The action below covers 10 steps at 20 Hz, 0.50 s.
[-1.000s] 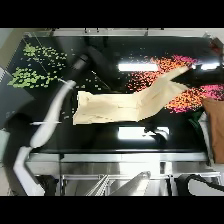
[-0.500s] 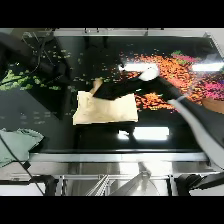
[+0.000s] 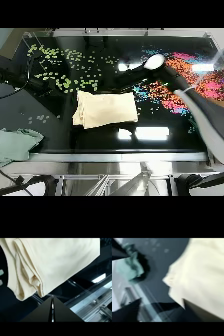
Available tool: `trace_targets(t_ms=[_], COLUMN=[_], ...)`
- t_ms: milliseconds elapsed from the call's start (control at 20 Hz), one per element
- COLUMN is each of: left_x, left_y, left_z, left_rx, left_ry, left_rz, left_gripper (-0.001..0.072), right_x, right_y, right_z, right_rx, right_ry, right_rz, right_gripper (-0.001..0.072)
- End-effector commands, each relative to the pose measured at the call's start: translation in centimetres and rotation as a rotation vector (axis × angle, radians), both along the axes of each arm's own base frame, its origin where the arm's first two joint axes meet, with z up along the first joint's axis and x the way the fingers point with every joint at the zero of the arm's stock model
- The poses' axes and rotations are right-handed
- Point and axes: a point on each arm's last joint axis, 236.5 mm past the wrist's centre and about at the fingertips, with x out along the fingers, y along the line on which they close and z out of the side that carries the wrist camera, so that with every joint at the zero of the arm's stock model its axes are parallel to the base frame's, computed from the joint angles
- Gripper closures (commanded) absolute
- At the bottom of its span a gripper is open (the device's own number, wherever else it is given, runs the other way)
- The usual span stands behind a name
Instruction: Fold the shirts.
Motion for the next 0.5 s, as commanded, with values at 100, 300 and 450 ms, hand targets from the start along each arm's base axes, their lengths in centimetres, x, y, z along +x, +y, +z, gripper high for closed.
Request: trace_targets(t_ms=[100, 300, 450], left_x=[-1.9, -2.2, -2.5], left_y=[-0.1, -0.2, -0.3], left_z=[-0.2, -0.1, -0.1], left_rx=[0.004, 0.001, 0.000], left_ry=[-0.011, -0.003, 0.006], left_rz=[-0.007, -0.014, -0.022], left_gripper=[0.0679, 0.0679, 0.0679], right_x=[0.9, -0.3, -0.7], right_y=[-14.5, -17.1, -16.2], right_z=[-7.7, -14.0, -16.0], right_rx=[-0.432, -0.458, -0.379], right_ry=[0.202, 0.309, 0.344], right_rz=[-0.260, -0.318, -0.256], right_gripper=[0.0020, 0.0021, 0.0021])
